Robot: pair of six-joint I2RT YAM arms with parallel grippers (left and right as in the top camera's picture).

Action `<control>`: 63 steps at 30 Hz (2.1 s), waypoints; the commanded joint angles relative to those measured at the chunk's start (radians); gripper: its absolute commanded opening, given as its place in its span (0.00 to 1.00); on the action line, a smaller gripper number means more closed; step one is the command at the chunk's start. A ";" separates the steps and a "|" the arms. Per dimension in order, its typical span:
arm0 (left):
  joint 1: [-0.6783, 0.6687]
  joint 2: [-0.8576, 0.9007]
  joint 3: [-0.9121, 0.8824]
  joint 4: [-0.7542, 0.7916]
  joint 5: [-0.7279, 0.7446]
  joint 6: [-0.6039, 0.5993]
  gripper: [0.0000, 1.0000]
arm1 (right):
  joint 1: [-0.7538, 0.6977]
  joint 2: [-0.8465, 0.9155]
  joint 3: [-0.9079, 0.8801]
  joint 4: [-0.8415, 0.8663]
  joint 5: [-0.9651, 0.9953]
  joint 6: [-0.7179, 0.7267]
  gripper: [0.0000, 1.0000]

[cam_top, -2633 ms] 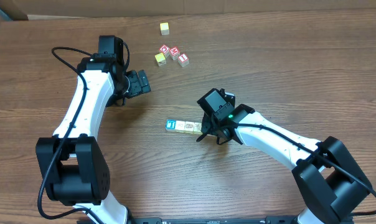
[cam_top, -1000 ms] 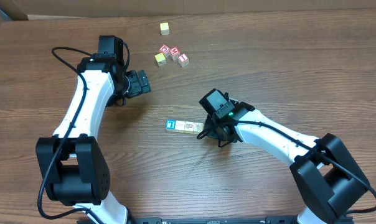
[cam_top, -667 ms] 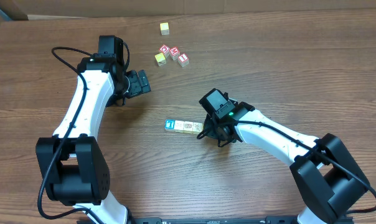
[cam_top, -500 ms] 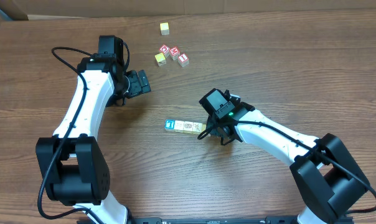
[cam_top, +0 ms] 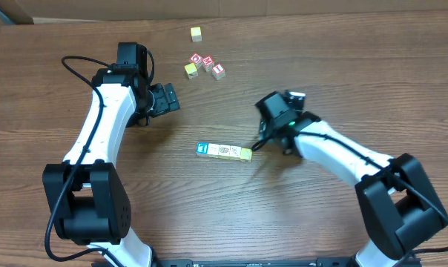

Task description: Flip 5 blocks

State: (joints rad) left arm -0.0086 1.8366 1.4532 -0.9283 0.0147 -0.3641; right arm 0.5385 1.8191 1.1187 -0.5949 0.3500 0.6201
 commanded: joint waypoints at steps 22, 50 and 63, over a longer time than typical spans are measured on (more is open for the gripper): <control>0.002 0.007 0.012 0.000 0.004 -0.006 1.00 | -0.056 0.001 0.000 0.007 0.023 -0.026 1.00; 0.002 0.007 0.012 0.000 0.004 -0.006 1.00 | -0.056 0.001 0.000 0.007 0.023 -0.026 1.00; 0.002 0.007 0.012 0.225 -0.156 0.021 1.00 | -0.056 0.001 0.000 0.067 -0.126 -0.019 1.00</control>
State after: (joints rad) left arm -0.0086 1.8366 1.4532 -0.7059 -0.1085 -0.3622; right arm 0.4858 1.8191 1.1187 -0.5407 0.3092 0.6022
